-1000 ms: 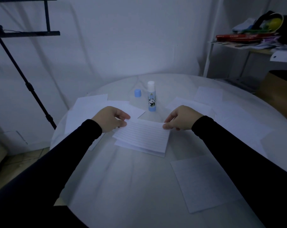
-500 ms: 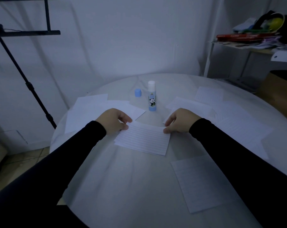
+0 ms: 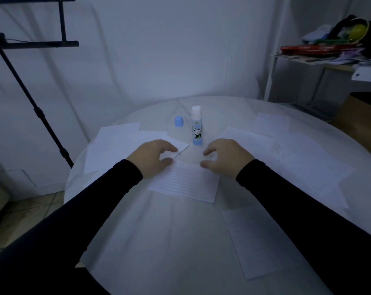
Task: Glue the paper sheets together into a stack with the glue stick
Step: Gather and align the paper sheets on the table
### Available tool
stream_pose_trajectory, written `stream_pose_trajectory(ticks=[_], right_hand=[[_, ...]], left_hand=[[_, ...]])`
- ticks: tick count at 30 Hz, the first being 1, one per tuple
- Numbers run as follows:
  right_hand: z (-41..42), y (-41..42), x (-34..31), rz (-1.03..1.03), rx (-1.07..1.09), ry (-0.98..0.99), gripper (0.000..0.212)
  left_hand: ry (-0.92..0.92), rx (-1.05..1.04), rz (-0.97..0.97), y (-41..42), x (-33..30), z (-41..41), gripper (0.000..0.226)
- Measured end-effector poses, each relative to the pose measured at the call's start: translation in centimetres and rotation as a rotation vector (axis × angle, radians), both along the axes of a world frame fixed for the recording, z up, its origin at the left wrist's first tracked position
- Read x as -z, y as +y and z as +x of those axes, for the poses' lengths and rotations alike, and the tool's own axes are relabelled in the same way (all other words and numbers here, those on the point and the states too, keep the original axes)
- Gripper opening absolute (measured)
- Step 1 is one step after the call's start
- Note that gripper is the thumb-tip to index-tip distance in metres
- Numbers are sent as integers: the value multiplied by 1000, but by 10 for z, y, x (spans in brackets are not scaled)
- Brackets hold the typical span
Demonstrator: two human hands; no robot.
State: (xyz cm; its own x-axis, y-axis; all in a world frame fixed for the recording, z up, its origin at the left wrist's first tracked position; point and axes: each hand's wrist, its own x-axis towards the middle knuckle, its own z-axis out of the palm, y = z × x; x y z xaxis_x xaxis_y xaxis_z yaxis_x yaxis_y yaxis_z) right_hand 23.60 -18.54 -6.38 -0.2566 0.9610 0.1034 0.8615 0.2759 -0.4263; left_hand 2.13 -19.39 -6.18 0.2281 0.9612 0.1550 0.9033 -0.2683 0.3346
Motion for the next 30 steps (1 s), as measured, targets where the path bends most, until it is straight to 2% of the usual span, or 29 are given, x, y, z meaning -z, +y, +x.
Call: stream_pose_trajectory(ticks=[4,9,17,23,26,30], right_hand=[[-21,-18,6,-96,-275,-300,54],[-16,-25,10,-204,-351,-462,65],[-1,-28,6,-238,-296,-488,71],[-7,-35,0,-139,-328,-438,61],[-3,-33,4,-185,-359,-508,61],[15,-24,7,-268,-343,-450,63]], left_hand=[[220,180,-122,-10,6,12,43],[312,166,-226,-11,4,13,51],[305,112,-290,-11,-5,7,60],[220,138,-200,-16,-4,14,62],[219,170,-262,-16,-1,12,59],[159,194,-354,-9,2,-11,59]])
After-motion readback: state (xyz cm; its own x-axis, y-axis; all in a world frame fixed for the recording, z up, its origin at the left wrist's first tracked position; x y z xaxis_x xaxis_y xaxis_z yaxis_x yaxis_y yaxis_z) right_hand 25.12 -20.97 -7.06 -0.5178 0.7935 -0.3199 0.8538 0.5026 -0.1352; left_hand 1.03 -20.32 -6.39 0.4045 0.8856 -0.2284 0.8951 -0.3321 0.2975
